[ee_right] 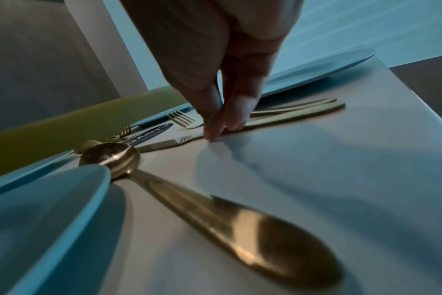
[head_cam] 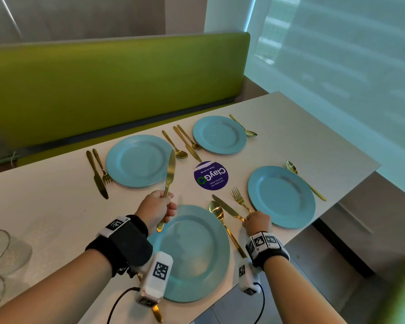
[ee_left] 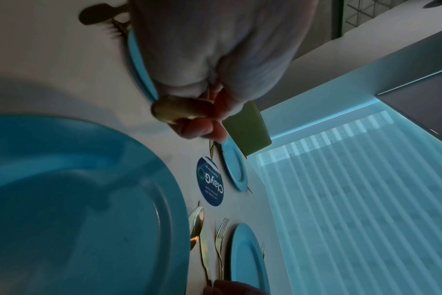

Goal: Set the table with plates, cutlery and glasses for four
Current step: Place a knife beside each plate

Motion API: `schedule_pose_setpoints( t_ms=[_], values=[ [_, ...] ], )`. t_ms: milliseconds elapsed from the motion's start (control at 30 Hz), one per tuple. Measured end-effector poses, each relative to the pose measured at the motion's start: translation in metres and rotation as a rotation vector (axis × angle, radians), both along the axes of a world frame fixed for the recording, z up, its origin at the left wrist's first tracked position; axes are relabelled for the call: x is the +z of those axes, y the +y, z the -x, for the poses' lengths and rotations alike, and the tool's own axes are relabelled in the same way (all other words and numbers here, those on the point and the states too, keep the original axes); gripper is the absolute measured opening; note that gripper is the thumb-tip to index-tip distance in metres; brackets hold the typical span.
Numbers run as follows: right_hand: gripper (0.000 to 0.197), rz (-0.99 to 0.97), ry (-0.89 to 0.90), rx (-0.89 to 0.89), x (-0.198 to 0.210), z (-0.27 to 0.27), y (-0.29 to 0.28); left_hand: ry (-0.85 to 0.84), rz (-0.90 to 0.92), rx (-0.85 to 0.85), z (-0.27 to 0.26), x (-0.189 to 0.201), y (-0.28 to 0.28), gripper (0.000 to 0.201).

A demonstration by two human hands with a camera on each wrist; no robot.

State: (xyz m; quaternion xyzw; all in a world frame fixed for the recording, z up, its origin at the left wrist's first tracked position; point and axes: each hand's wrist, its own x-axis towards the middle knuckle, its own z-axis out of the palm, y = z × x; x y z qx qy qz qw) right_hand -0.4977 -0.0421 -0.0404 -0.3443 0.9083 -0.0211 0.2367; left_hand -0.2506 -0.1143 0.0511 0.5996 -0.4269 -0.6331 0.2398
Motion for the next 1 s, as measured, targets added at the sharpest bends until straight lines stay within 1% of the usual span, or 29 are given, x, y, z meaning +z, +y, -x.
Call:
schedule_pose_setpoints(
  t_ms=[233,567,700,1000],
  values=[
    [0.023,-0.003,0.034,-0.009,-0.0048,0.0028,0.0009,-0.019,-0.005,-0.017,0.0023,-0.0082,0.0059,0.022],
    [0.027,-0.041,0.05,0.02,-0.0027,0.0086,-0.001,-0.034,-0.004,-0.02,-0.0011,-0.0076,0.0056,0.02],
    [0.025,-0.06,0.048,0.013,-0.0028,0.0084,-0.0016,-0.031,-0.003,-0.019,-0.0004,-0.0069,0.0063,0.015],
    [0.024,-0.041,0.041,-0.009,0.0018,0.0051,-0.0005,-0.032,-0.002,-0.014,-0.0032,-0.0061,0.006,0.015]
  ],
)
